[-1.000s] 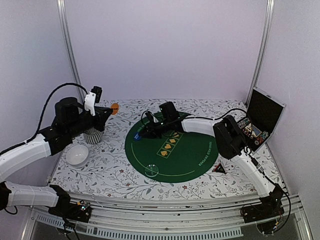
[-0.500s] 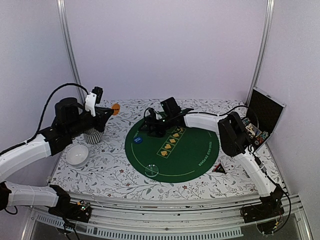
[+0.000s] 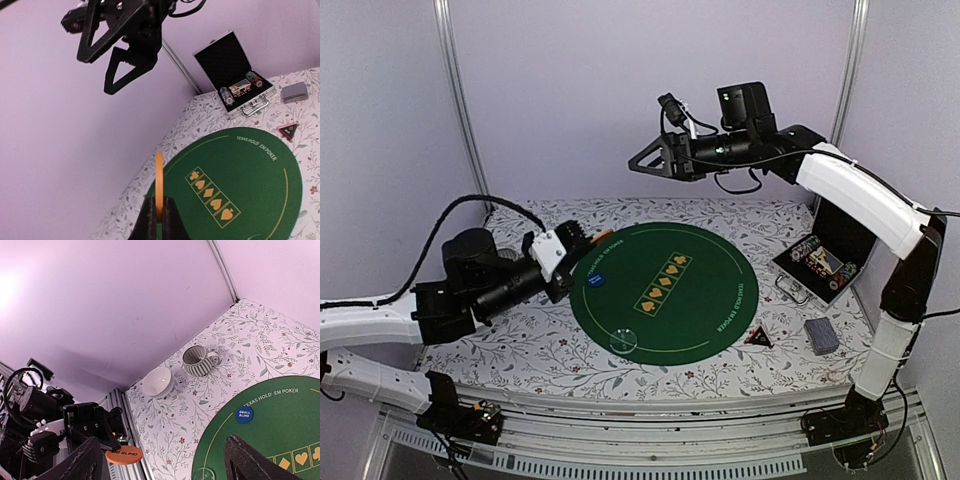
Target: Distribute texas hold em gaming equipment
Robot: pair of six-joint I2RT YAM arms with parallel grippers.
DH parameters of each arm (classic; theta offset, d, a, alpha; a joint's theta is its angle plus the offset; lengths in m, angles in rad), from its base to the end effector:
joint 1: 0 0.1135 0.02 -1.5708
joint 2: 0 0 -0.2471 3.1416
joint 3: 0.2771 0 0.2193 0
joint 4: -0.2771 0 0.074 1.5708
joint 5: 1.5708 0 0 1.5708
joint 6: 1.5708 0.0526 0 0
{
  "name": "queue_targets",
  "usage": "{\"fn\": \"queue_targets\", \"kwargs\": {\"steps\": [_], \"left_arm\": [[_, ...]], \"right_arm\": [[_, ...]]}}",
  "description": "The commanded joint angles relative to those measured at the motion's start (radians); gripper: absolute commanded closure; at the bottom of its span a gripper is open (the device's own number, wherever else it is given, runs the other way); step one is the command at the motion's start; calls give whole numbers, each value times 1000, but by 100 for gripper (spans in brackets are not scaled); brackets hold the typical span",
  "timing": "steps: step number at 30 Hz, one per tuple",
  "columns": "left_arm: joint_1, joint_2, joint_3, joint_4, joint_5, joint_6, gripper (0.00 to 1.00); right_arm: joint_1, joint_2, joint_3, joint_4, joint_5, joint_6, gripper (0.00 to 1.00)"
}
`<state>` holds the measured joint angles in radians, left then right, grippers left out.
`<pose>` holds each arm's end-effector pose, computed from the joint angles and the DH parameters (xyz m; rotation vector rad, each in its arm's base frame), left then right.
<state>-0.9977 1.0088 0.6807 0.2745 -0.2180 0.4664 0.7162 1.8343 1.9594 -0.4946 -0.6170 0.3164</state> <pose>0.1356 -0.1892 0.3047 0.9575 1.3168 -0.2320 0.2781 0.2824 0.3957 -0.8421 1.9121 1.2561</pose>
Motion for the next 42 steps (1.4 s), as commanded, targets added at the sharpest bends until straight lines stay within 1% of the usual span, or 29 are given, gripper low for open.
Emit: {"fn": "queue_targets", "kwargs": {"steps": [1, 3, 5, 6, 8, 10, 13, 15, 17, 22, 27, 30, 31, 35, 38, 41, 42], "left_arm": [[-148, 51, -90, 447, -335, 589, 100], [-182, 116, -129, 663, -379, 807, 100], [-213, 196, -190, 912, -371, 1049, 100], [-218, 248, -208, 1047, -363, 1148, 100], [-219, 348, -219, 1264, -350, 1342, 100], [-222, 407, -211, 1343, -336, 1408, 100], [-221, 467, -197, 1373, -336, 1431, 100], [-221, 492, -189, 1405, -332, 1442, 100], [-222, 513, -178, 1416, -339, 1454, 100], [-223, 524, -176, 1386, -333, 1435, 100], [-222, 523, -172, 1360, -347, 1419, 100], [-222, 530, -162, 1352, -362, 1422, 100], [-223, 532, -158, 1350, -367, 1421, 100], [-222, 533, -152, 1320, -386, 1415, 100], [-222, 538, -150, 1309, -391, 1411, 100], [-222, 545, -146, 1298, -400, 1413, 100], [-221, 545, -142, 1272, -411, 1410, 100]], "right_arm": [[31, -60, -125, -45, -87, -13, 17], [47, -79, -156, -42, -87, -6, 19], [56, -82, -176, -42, -95, -4, 22], [59, -80, -181, -44, -103, 0, 24], [65, -79, -194, -44, -115, 0, 26], [74, -78, -203, -30, -140, 0, 29], [84, -68, -205, -10, -180, -1, 37], [88, -55, -208, -15, -163, -1, 39], [89, -43, -214, -19, -150, -2, 44], [92, -16, -207, 12, -217, 5, 60], [97, 2, -185, 45, -255, 23, 74], [99, 23, -176, 46, -294, 24, 86], [100, 25, -176, 45, -304, 24, 88], [99, 20, -172, 42, -300, 22, 90], [99, 23, -169, 43, -324, 21, 98], [96, 17, -173, 41, -310, 16, 99], [92, 14, -175, 42, -304, 13, 99]]}}
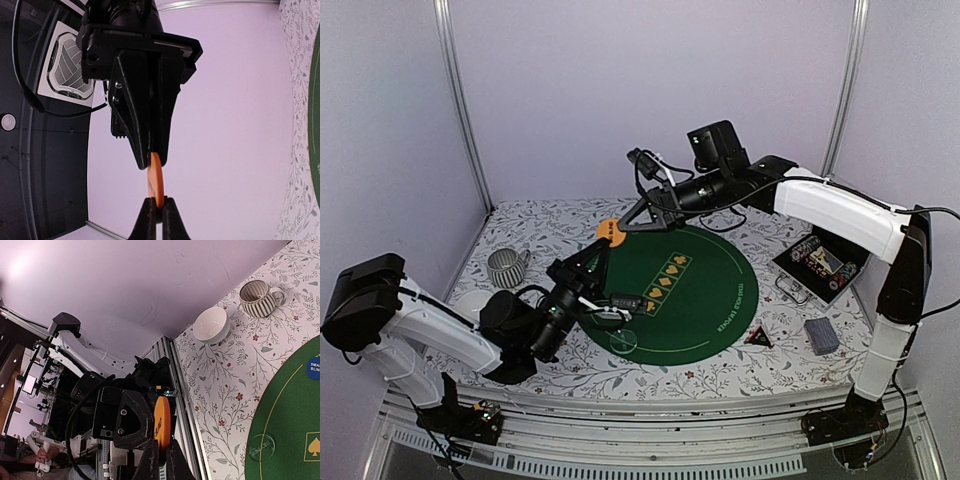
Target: Distribute texas hold em gaming equipment
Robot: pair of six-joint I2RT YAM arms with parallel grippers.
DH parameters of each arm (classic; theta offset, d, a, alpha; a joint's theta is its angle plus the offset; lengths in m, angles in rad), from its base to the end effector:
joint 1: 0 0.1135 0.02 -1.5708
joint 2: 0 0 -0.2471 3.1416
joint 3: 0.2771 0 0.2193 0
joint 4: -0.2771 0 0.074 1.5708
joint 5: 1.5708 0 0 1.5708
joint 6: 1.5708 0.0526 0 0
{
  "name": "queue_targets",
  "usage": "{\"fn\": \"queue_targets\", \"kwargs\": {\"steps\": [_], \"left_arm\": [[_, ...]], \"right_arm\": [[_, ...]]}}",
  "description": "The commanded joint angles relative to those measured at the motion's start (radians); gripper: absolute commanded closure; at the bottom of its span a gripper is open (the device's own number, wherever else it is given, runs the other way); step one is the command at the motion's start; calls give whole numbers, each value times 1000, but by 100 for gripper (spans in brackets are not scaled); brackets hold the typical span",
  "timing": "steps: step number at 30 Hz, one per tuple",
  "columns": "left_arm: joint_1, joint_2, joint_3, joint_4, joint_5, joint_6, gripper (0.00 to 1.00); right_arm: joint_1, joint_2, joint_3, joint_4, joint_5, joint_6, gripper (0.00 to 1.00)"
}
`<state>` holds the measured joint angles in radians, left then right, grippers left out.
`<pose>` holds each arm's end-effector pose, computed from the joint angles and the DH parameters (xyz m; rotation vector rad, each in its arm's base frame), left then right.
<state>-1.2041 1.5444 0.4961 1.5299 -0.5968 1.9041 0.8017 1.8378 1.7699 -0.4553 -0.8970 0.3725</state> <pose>0.1261 -0.2460 0.2621 1.0869 0.5750 0.9374 0.2433 0.3104 0.3440 -1.0758 2.0380 1.6000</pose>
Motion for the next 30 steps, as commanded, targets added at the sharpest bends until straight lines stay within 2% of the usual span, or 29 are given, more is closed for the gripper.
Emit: {"fn": "queue_targets", "kwargs": {"steps": [1, 2, 5, 6, 7, 10, 12, 16, 18, 24, 30], "left_arm": [[-16, 8, 49, -20, -46, -42, 100], [-15, 5, 55, -67, -60, -62, 91], [-16, -7, 61, -188, -80, -126, 37], [-17, -12, 66, -223, -88, -154, 27], [-17, -18, 71, -262, -96, -183, 21], [-15, -47, 98, -415, -119, -306, 14], [-9, -84, 125, -574, -123, -427, 12], [59, -139, 280, -1108, -64, -868, 10], [122, -155, 351, -1297, 4, -1061, 8], [303, -187, 474, -1503, 191, -1445, 6], [373, -200, 441, -1487, 249, -1530, 6]], "right_arm": [[1, 7, 14, 3, -16, -44, 99], [-9, 2, 11, 3, -3, -44, 99], [-52, -12, -5, 5, 40, -46, 98], [-72, -13, -10, 6, 47, -46, 99], [-91, -16, -17, 12, 53, -46, 99], [-159, -9, -36, 43, 66, -39, 99], [-210, 15, -38, 55, 94, -38, 99], [-322, 109, -29, 89, 197, -41, 99], [-380, 174, -27, 140, 204, -21, 99], [-461, 413, 55, 224, 239, 62, 99], [-482, 615, 167, 248, 205, 144, 99]]}}
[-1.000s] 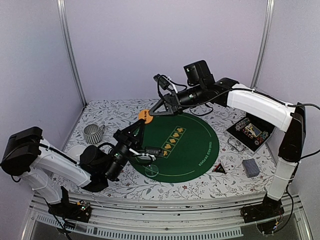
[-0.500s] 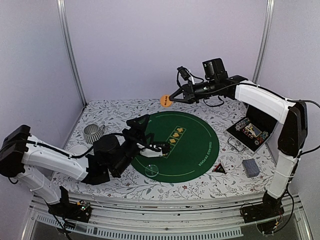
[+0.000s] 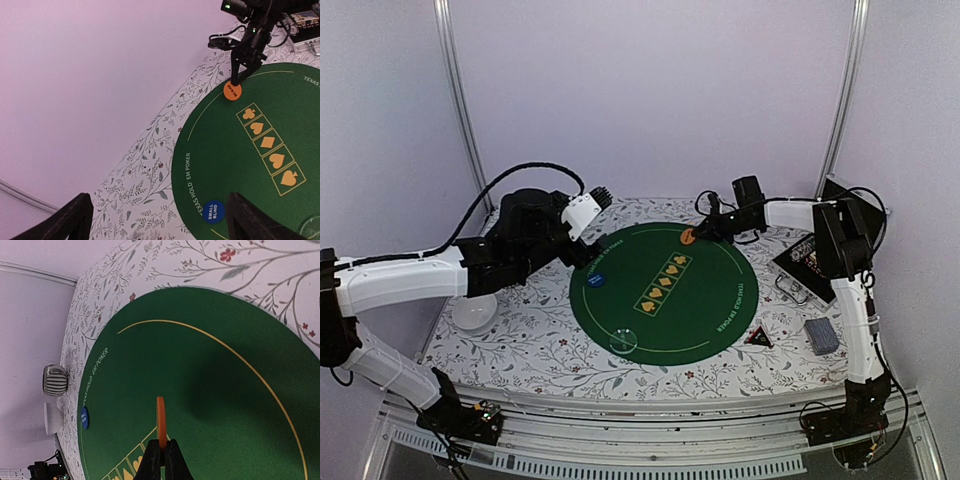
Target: Distribute texas hold em gaming equipment
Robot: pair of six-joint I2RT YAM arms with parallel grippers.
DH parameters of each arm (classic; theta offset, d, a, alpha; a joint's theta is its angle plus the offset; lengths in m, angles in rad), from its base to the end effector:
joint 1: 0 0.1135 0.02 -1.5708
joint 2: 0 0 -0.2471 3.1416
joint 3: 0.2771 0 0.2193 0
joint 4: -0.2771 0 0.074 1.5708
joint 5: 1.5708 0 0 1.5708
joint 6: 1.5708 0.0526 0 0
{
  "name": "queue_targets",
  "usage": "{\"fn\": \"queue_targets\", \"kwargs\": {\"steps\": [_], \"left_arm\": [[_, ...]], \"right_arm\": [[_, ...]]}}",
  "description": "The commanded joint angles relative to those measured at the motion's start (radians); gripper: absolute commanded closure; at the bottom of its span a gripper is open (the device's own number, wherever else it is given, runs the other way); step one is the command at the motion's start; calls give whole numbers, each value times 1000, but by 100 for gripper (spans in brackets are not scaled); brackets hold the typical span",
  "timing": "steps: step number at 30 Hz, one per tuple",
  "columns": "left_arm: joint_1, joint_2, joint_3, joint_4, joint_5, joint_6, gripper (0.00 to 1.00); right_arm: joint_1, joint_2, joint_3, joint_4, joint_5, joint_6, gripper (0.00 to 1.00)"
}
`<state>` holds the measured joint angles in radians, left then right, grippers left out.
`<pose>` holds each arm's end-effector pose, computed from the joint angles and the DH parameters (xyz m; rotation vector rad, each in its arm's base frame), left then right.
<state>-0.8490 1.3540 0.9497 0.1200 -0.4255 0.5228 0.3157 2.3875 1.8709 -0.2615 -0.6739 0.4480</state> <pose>0.2154 -0.2119 0.2928 0.9190 1.5852 0.1654 0.4605 0.1849 0.1499 -0.1926 2.4202 1.1555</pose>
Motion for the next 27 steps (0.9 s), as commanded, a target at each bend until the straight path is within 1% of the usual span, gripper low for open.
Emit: {"fn": "queue_targets", "kwargs": {"steps": [1, 4, 8, 12, 17, 22, 27], "left_arm": [[21, -7, -12, -79, 76, -150, 6], [28, -4, -15, -83, 75, -153, 5], [31, -17, -18, -82, 83, -154, 5], [31, -29, -22, -81, 81, -151, 5], [32, -32, -24, -79, 72, -143, 5], [31, -35, -25, -77, 58, -139, 5], [31, -39, -28, -74, 60, -136, 5]], "right_arm": [[-1, 67, 58, 59, -8, 75, 99], [-23, 22, 4, 60, 39, 70, 99], [-74, -101, -142, 62, 85, 26, 99], [-122, -162, -256, 60, 91, -18, 99], [-135, -163, -291, 12, 48, -59, 98], [-152, -207, -358, -1, 45, -89, 98], [-157, -224, -366, -56, 53, -119, 98]]}}
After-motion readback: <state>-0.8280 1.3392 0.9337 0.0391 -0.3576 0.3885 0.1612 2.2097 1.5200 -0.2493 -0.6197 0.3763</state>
